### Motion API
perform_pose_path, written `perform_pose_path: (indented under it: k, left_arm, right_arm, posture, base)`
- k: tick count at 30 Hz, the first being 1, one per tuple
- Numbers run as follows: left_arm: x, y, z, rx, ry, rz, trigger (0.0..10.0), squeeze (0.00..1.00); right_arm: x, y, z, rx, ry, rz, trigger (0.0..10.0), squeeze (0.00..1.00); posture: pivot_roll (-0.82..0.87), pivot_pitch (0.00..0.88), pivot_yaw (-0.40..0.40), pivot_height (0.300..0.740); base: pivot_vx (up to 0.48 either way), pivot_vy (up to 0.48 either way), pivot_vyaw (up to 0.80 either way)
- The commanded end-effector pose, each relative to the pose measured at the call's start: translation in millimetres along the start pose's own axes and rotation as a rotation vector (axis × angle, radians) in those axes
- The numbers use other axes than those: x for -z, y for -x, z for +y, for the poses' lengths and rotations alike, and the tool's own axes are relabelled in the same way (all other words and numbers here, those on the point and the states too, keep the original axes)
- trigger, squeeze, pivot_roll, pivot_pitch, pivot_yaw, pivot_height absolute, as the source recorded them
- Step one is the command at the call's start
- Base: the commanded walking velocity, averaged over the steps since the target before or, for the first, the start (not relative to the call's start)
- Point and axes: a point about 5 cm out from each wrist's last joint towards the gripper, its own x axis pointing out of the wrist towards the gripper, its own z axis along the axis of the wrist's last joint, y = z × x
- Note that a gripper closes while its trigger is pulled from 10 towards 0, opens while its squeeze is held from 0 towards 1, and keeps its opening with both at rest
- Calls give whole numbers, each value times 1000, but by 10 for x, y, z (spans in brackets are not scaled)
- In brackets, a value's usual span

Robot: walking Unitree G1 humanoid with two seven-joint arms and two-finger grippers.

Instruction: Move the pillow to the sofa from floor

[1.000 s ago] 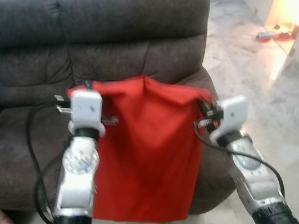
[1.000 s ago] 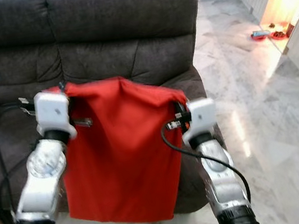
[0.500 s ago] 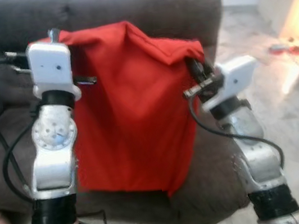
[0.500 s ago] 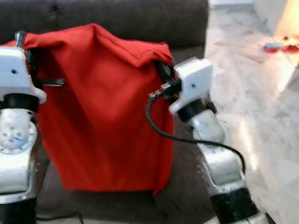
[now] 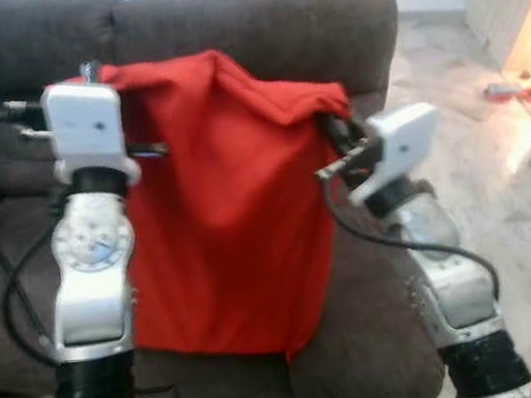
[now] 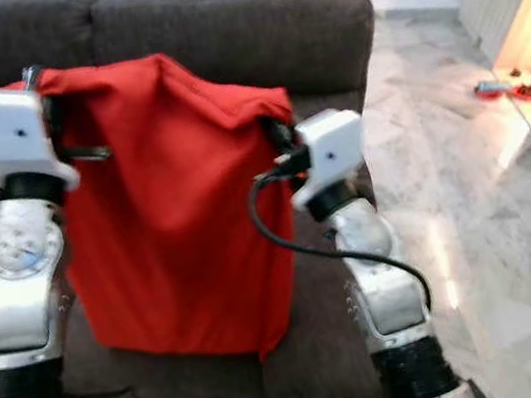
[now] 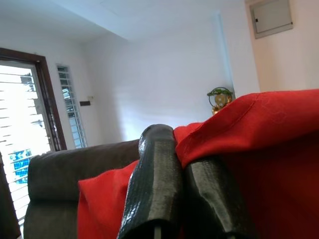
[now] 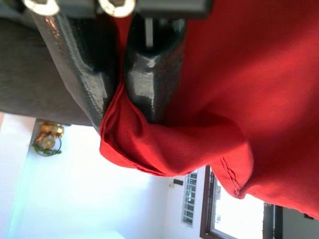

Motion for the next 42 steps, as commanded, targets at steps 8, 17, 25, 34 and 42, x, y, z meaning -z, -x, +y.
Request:
perform_pose_path:
  k: [8,17,25,34,42]
  left_arm:
    - [-16,56,-344,237,-19,2,10000,0]
    - [132,284,-725,549,-154,46,10000,0]
    - [291,416,-820,679,-280,88,10000,0]
    - [316,441,-823,685,-316,96,10000,0]
    - [350,359,-409,303,-202,149,10000,0]
  right_arm:
    - [-57,2,-25,-26,19,-4,10000,0]
    - [78,94,111,-203,70,113,10000,0]
    - [191,188,114,-259,72,197,10000,0]
    - [168,207,191,-331,60,200,10000,0]
    - [73,163,192,-301,46,151,10000,0]
  posture:
    - [148,0,-62,740]
    - [143,0,-65,740]
    - [140,0,-68,740]
    - [138,0,-73,740]
    - [132,0,-81,740]
  base:
    - [0,0,0]
    - [0,0,0]
    - [0,0,0]
    - [0,0,0]
    - [0,0,0]
